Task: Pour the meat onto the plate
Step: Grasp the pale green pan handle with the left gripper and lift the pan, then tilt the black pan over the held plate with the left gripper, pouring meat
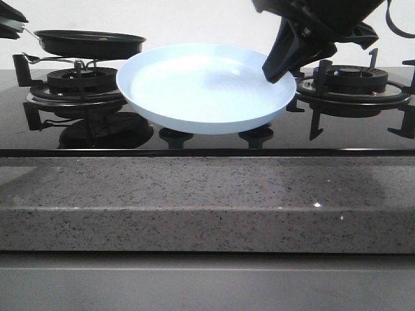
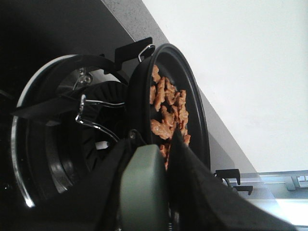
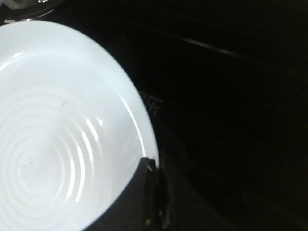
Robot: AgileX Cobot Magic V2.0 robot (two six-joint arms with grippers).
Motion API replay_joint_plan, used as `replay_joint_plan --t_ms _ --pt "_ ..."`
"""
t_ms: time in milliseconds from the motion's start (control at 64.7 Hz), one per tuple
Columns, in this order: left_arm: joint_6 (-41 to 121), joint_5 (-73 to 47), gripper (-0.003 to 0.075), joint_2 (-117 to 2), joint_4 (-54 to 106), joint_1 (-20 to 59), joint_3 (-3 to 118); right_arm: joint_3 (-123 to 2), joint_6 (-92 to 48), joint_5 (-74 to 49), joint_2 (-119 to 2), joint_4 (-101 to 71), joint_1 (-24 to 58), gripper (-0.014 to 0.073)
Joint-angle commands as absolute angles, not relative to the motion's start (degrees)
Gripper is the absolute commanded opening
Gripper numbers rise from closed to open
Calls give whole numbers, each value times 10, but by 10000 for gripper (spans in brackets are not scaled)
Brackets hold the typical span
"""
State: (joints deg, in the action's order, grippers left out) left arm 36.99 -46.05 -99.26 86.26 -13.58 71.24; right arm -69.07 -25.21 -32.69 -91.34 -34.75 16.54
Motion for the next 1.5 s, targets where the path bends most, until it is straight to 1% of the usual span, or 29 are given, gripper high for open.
replay_joint_plan --t_ms 0,216,278,649,974,1175,1345,1484 --pt "376 -483 127 -960 894 -133 731 -704 -259 -305 -897 -354 165 -58" --pt "376 -490 2 -959 894 -133 731 -704 -259 -305 -897 -354 165 -58" --pt "376 -495 -13 -957 894 -133 731 -704 -259 -305 -897 -354 165 -58" --pt "414 -497 -14 -892 916 -133 731 -704 -259 -305 -897 -354 165 -58" --pt "437 -528 -14 -827 918 -132 731 -704 -259 -305 -897 -354 165 -58" --pt "465 -542 -14 -778 927 -131 691 -704 -259 -305 -897 -354 165 -58" --pt "506 -537 -14 -738 940 -103 631 -704 -259 -305 -897 -354 165 -58" --pt "545 -518 -14 -727 940 -49 603 -704 -259 -305 -897 -354 165 -58"
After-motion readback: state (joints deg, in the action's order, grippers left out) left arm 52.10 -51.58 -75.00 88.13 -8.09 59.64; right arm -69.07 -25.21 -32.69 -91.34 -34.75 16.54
